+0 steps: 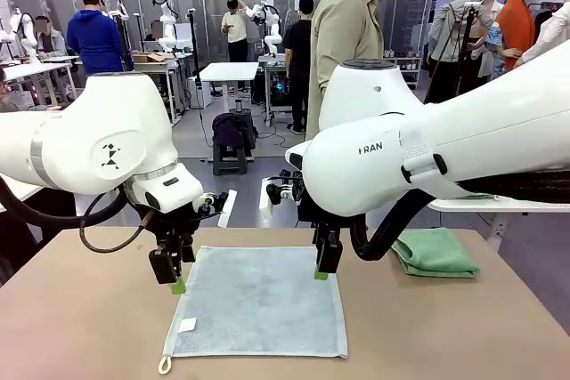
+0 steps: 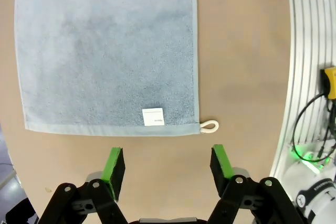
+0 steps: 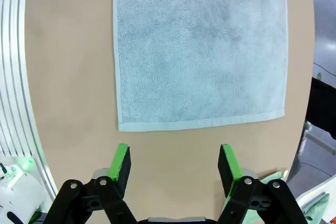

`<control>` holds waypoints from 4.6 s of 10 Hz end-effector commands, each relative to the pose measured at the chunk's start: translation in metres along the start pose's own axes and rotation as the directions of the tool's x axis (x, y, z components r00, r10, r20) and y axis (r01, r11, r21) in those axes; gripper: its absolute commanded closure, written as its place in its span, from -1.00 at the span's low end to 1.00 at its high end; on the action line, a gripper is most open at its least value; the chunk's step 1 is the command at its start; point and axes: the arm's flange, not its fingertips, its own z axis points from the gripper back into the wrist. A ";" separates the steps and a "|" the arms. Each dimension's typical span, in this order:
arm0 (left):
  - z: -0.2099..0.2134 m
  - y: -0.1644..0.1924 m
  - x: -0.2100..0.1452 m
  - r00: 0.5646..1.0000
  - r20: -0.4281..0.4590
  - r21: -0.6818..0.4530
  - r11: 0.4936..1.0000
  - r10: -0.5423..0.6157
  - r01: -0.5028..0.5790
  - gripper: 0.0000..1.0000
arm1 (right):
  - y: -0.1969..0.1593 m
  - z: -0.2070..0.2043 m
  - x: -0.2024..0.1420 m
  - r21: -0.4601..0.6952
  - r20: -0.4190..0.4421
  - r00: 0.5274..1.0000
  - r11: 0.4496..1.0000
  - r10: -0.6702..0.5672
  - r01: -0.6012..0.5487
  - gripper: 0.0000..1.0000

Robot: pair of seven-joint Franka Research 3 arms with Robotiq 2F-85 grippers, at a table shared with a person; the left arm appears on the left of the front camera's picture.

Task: Fold the towels and place them in the basket.
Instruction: When a person lays out a Towel with hook on the table, fold it in half twice.

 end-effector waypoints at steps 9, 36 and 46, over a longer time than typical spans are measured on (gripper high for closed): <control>-0.086 -0.047 -0.009 0.991 -0.129 0.026 0.999 0.047 -0.044 -0.67 | 0.031 -0.106 -0.016 0.040 -0.088 0.993 0.996 -0.076 0.080 -0.68; -0.148 -0.020 -0.018 0.988 -0.131 0.035 0.996 -0.079 0.084 -0.15 | 0.034 -0.164 -0.034 0.180 -0.149 0.988 0.984 0.025 0.002 0.48; -0.118 -0.024 -0.020 0.989 -0.106 -0.002 0.995 -0.104 0.104 1.00 | 0.030 -0.154 -0.030 0.201 -0.155 0.988 0.979 0.025 0.007 1.00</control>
